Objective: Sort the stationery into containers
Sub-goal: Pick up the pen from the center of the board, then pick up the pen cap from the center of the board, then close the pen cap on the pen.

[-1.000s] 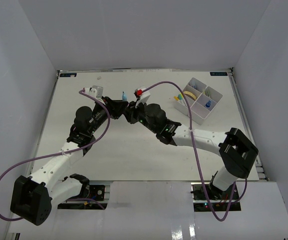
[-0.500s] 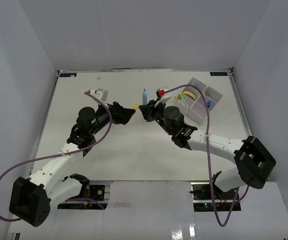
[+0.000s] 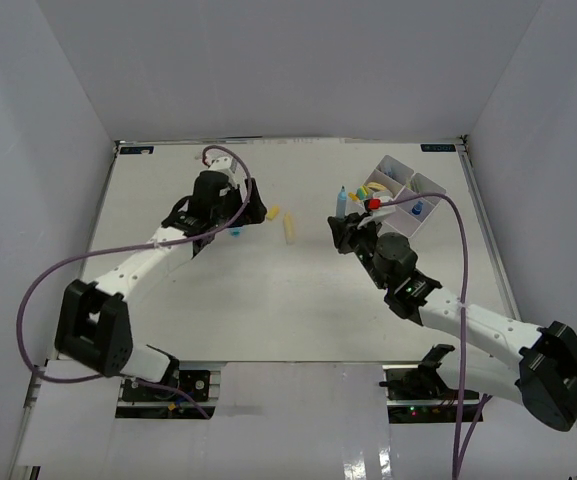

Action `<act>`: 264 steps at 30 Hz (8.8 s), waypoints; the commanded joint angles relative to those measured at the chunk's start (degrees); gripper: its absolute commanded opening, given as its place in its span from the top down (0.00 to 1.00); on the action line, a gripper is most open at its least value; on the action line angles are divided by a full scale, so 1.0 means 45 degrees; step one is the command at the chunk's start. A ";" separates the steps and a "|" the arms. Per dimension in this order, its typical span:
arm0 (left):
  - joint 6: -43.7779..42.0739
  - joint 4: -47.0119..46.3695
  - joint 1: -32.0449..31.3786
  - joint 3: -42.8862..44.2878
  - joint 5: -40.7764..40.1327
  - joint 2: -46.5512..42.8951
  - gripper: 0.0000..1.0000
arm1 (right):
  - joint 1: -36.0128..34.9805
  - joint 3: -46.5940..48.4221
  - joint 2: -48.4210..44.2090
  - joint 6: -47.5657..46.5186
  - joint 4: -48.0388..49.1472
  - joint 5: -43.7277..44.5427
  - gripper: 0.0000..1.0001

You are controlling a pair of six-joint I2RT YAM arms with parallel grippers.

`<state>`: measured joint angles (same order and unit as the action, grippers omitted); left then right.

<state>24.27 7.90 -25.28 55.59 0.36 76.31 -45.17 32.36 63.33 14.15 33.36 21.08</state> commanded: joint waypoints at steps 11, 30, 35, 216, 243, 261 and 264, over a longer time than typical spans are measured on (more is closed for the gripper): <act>0.1188 0.7167 0.0168 0.6158 -0.3592 0.7159 0.06 | 0.1052 -0.1409 -0.1631 -0.1446 0.0515 -0.0524 0.92; 0.0817 0.8362 0.0871 0.9013 -0.4183 0.9896 0.23 | 0.1502 -0.1996 -0.2062 -0.1407 0.0965 -0.1716 0.92; 0.0622 0.8322 0.0949 0.9384 -0.4026 1.0346 0.31 | 0.1502 -0.1996 -0.2023 -0.1485 0.0965 -0.2086 0.92; 0.2945 -0.2478 -0.0945 -0.3546 0.2635 -0.4596 0.76 | -0.1447 0.5739 0.3895 0.0976 0.1199 -0.5251 0.92; 0.2028 -0.2186 -0.1960 -0.4072 0.3182 -0.3326 0.94 | -0.0491 0.7652 0.3837 0.0605 0.1648 -0.5485 0.92; 0.2282 -0.1466 -0.3464 -0.4248 0.2946 -0.2428 1.00 | 0.0582 0.9449 0.4384 0.0213 0.2097 -0.6011 0.92; 0.2438 -0.1444 -0.3601 -0.4346 0.3083 -0.2408 1.00 | 0.0837 0.9450 0.4345 0.0312 0.2448 -0.6110 0.92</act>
<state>33.47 -22.11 -34.68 41.89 -3.97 62.59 -46.39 62.48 85.86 14.28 10.76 -14.94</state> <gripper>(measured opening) 0.372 0.254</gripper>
